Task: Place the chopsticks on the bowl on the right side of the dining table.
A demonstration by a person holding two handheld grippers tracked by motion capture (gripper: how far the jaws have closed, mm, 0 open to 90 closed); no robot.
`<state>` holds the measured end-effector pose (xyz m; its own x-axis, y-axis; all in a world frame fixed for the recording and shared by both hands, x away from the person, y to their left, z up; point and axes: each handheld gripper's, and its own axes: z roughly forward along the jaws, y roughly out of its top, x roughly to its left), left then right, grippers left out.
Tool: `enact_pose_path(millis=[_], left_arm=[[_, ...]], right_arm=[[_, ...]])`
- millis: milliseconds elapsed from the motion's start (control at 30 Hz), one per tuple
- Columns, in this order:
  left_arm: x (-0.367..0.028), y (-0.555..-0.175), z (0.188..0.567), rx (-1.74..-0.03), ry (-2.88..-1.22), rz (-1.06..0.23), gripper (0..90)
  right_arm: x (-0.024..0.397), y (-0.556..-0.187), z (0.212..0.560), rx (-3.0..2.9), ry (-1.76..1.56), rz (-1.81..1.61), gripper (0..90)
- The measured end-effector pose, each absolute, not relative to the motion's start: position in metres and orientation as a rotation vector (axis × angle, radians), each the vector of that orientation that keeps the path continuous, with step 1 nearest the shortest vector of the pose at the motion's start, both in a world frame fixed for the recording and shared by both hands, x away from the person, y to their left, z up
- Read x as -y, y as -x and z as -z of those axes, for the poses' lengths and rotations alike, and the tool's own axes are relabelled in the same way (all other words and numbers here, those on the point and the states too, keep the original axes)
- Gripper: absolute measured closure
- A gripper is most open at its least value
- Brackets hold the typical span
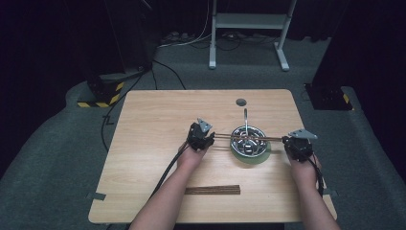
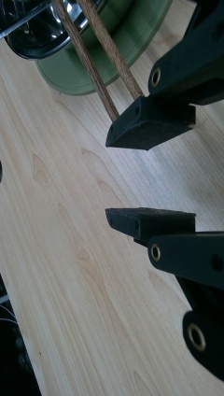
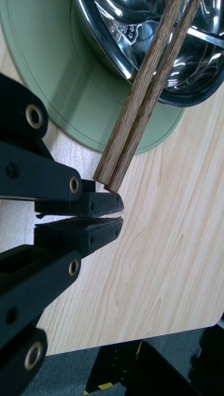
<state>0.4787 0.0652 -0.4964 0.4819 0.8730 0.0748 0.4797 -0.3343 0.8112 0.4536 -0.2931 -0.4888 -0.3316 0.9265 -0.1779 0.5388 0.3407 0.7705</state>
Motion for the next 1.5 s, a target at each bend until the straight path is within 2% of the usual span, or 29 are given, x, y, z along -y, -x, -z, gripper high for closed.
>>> enact_pose_path(millis=[700,1300,1500], left_arm=[[-0.073,-0.47,0.495,-1.135,-1.961,-0.66,59.2],[-0.079,-0.445,0.494,-1.062,-1.979,-0.66,58.8],[-0.075,-0.444,0.496,-1.047,-1.979,-0.643,62.4]], right_arm=[[0.292,-0.452,0.489,-1.99,-1.29,-0.81,82.7],[0.29,-0.425,0.496,-1.978,-1.283,-0.826,77.9],[0.288,-0.423,0.496,-1.97,-1.273,-0.842,77.4]])
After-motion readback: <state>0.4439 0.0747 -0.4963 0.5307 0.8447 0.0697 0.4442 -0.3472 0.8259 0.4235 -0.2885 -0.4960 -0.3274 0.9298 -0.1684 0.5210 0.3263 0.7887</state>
